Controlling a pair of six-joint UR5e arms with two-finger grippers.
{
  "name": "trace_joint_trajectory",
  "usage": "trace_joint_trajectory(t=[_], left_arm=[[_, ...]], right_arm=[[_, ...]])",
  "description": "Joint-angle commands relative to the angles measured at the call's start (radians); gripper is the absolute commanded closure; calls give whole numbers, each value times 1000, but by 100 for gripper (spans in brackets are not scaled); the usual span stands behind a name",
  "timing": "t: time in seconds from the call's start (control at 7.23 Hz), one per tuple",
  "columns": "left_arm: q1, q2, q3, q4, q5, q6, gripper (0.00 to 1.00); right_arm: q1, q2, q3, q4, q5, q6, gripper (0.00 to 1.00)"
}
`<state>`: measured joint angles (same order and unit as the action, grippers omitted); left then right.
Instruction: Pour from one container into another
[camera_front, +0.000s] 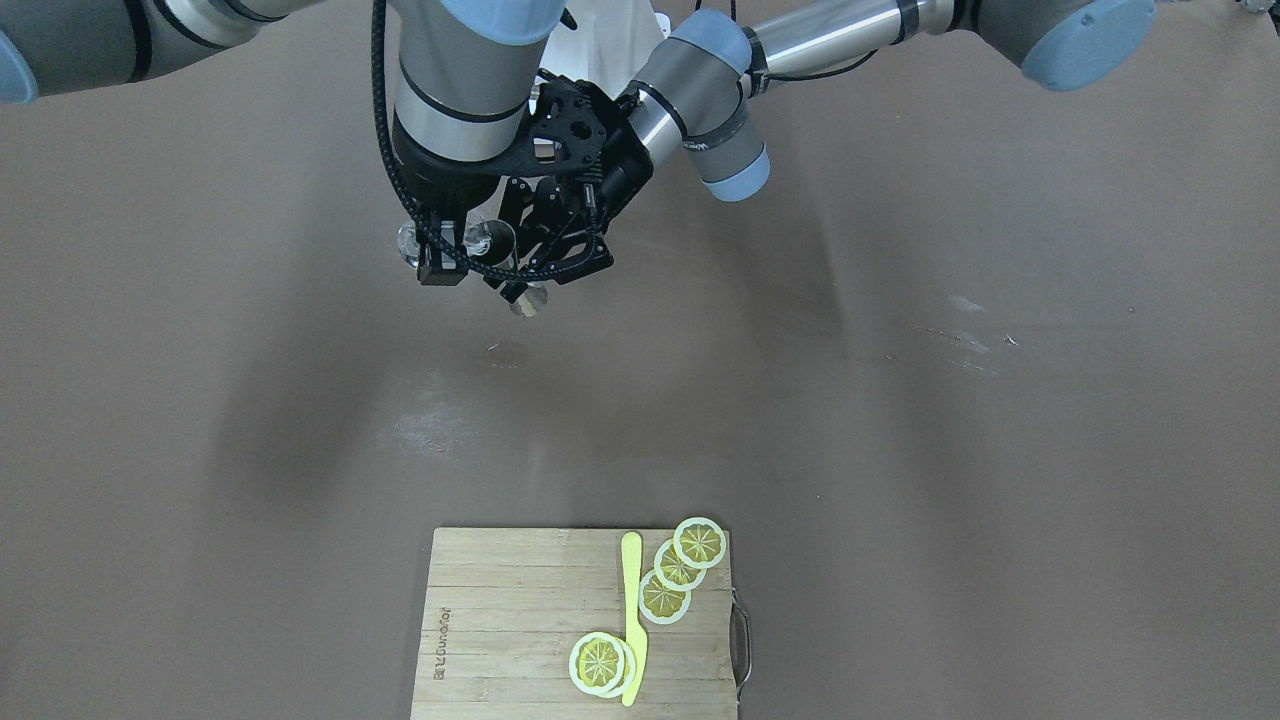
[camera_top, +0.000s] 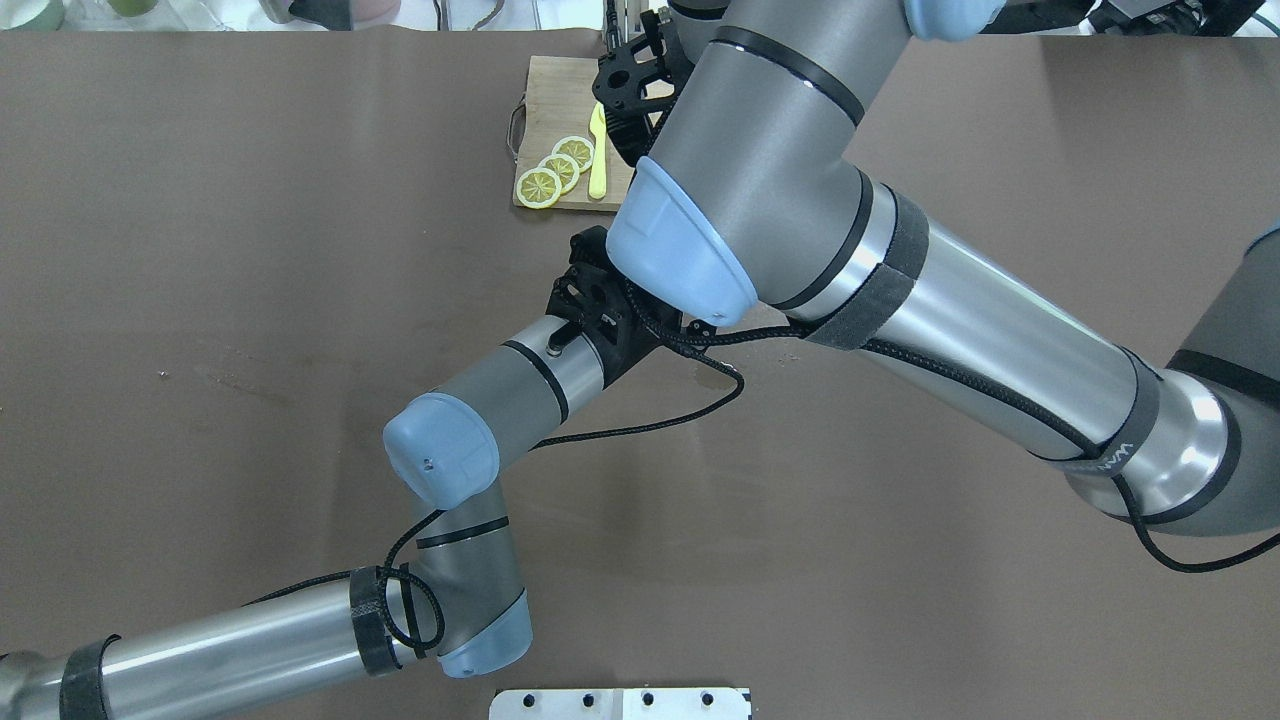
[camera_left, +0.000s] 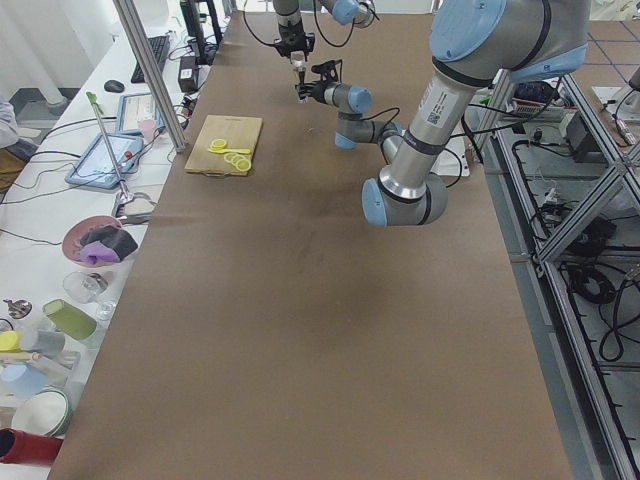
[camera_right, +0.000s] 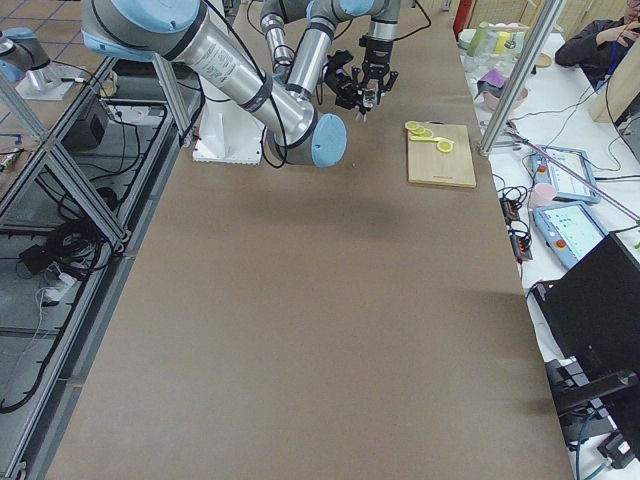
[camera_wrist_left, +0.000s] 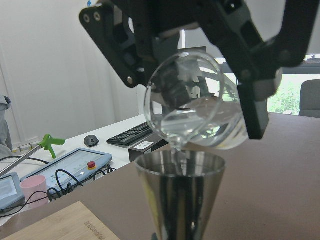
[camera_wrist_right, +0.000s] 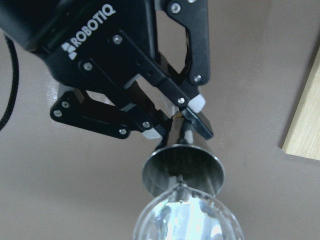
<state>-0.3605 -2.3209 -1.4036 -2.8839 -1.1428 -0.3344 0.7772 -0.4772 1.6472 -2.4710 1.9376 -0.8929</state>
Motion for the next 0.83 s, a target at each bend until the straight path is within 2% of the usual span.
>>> trace_joint_trajectory(t=[0.0, 0.42, 0.69], left_arm=[[0, 0, 0, 0, 0, 0, 100], [0, 2, 0, 0, 0, 0, 100], [-2, 6, -8, -2, 2, 2, 100]], right_arm=[[2, -8, 9, 6, 10, -9, 100], [20, -41, 64, 96, 53, -12, 100], [49, -113, 132, 183, 87, -9, 100]])
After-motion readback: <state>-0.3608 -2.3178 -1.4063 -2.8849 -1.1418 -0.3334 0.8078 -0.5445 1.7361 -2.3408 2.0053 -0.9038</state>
